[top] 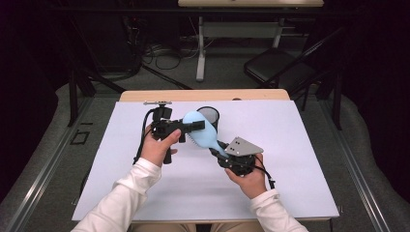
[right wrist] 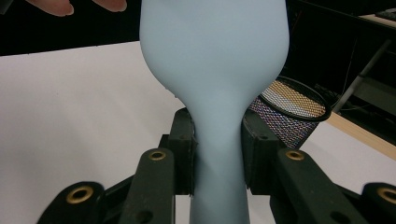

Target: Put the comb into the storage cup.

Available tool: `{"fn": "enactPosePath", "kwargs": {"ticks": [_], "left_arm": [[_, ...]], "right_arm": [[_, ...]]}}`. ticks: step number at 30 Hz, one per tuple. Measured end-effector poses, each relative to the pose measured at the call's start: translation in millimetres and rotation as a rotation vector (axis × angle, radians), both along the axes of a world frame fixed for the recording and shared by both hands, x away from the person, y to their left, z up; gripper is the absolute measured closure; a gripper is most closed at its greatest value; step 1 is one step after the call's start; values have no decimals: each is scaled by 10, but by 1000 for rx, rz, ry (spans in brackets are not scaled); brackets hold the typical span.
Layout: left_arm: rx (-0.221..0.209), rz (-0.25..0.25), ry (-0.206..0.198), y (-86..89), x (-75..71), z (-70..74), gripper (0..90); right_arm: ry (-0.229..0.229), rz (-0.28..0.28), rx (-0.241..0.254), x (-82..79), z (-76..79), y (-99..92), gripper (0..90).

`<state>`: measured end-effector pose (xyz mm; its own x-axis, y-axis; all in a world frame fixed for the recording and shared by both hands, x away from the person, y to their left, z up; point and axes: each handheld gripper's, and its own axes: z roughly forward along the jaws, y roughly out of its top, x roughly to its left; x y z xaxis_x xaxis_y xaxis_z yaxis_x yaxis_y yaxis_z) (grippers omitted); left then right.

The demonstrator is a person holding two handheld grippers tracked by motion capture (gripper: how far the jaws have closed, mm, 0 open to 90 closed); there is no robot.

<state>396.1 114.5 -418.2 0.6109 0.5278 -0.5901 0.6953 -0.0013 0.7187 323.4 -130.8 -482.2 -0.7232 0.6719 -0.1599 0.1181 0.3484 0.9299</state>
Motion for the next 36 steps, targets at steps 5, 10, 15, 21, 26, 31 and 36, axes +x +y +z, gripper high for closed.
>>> {"fn": "enactPosePath", "kwargs": {"ticks": [5,10,15,21,26,31,36], "left_arm": [[-19,-7,16,5,7,1,258],[0,-8,-5,1,-5,10,267],[-11,-24,1,2,-12,17,296],[-17,-15,3,2,-14,21,311],[-33,-9,11,10,-11,19,326],[-50,-2,26,26,-7,17,354],[-65,0,38,40,-2,18,381]], "right_arm": [[-5,4,5,-4,-11,6,689],[-7,12,19,-4,-28,4,689],[-9,15,33,-4,-33,-7,689],[-5,17,45,-3,-43,-7,689],[-5,14,51,-4,-43,-11,689],[-7,12,54,-2,-44,-16,689],[-6,15,65,1,-43,-26,689]]}}
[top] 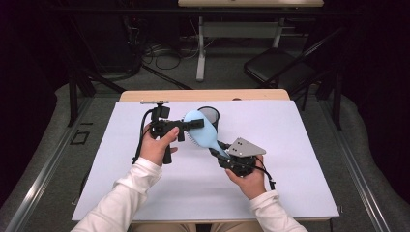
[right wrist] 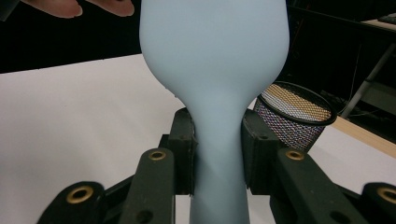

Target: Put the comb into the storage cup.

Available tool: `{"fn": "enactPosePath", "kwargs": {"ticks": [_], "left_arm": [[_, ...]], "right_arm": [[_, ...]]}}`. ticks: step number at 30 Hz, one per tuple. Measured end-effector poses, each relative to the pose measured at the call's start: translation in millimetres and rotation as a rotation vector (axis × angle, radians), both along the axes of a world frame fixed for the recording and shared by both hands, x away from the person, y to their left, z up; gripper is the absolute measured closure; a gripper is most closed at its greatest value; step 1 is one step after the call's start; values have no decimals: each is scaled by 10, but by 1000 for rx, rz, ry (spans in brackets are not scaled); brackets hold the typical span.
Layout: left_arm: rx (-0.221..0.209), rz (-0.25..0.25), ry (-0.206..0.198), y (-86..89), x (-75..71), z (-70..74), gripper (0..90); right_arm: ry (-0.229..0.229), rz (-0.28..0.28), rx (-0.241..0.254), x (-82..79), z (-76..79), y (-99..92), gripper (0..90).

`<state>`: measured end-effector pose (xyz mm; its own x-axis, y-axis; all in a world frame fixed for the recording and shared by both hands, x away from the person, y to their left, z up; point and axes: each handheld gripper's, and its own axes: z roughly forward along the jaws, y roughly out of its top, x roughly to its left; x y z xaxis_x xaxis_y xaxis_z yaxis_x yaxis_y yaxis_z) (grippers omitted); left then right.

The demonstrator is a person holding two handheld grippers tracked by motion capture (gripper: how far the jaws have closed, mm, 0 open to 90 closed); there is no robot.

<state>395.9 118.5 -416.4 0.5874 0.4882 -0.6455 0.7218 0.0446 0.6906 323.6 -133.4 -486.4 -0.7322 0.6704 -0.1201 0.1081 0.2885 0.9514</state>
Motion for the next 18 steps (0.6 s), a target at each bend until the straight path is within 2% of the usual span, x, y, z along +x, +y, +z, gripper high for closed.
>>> {"fn": "enactPosePath", "kwargs": {"ticks": [8,18], "left_arm": [[-16,18,17,20,9,-11,447],[-32,20,33,24,16,-24,459]], "right_arm": [[1,2,4,0,1,-1,689],[2,1,4,1,-1,-3,689]]}}
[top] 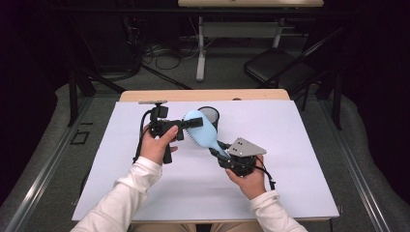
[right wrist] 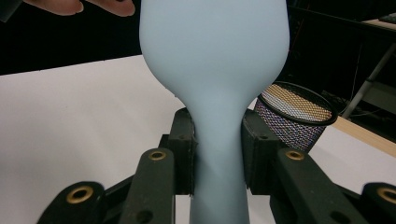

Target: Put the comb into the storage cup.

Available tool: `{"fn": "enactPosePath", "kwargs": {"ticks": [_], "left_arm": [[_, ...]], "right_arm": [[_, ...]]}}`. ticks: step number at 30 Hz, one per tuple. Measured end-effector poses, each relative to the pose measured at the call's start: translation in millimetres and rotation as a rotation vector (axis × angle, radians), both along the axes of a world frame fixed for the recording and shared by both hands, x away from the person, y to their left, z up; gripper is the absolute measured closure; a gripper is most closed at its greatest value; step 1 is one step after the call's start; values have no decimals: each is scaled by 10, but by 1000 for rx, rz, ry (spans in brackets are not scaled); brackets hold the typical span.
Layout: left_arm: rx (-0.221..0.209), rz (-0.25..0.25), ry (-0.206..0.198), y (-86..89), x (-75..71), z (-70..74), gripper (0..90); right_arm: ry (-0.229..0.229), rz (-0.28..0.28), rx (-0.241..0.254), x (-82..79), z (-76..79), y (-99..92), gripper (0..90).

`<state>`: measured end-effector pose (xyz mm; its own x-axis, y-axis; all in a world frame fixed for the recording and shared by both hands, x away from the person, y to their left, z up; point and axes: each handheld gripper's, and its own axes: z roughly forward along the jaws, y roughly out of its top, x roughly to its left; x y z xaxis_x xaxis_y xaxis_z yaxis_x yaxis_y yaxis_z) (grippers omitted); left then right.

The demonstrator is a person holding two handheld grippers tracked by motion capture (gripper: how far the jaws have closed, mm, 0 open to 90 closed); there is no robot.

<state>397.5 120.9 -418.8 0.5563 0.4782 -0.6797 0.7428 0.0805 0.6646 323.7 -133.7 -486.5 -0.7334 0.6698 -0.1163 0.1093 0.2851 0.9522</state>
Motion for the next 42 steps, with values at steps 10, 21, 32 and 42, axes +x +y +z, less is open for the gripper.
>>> {"fn": "enactPosePath", "kwargs": {"ticks": [10,21,32,42], "left_arm": [[-2,-6,20,12,13,-6,470],[-6,-7,42,16,11,-6,482],[-6,-3,76,11,3,10,496],[-6,-7,93,2,4,28,507]], "right_arm": [[4,2,-6,6,-17,5,689],[8,5,-5,4,-30,15,689],[17,5,-8,5,-40,28,689],[21,6,-5,7,-42,25,689]]}}
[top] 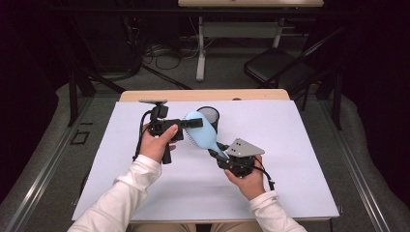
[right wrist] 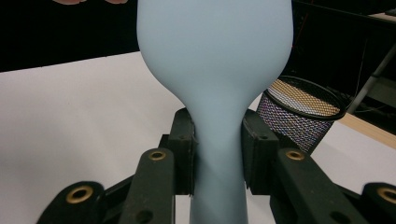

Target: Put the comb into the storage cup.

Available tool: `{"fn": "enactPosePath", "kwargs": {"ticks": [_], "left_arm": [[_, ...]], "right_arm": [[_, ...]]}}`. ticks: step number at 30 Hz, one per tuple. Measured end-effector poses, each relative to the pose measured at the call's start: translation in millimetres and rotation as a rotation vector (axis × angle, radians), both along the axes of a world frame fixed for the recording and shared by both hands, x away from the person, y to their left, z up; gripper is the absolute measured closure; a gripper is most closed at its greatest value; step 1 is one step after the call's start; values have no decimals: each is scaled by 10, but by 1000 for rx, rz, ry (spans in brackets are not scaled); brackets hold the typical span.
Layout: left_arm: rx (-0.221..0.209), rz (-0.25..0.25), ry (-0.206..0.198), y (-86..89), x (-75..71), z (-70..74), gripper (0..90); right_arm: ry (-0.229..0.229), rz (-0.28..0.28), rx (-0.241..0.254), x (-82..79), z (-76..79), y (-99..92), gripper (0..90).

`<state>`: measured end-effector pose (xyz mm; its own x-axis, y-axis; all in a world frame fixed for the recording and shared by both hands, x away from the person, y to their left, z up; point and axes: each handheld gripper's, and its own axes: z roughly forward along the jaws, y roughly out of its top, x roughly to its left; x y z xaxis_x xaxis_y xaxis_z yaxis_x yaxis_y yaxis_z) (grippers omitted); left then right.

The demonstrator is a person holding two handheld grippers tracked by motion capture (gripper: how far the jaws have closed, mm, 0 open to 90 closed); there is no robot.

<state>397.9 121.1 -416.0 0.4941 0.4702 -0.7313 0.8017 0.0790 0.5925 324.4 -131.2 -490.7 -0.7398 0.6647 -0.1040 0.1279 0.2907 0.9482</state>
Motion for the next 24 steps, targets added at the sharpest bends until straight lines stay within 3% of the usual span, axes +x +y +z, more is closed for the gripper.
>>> {"fn": "enactPosePath", "kwargs": {"ticks": [24], "left_arm": [[-9,9,57,3,30,-8,518]], "right_arm": [[12,6,-2,2,-16,26,667]]}}
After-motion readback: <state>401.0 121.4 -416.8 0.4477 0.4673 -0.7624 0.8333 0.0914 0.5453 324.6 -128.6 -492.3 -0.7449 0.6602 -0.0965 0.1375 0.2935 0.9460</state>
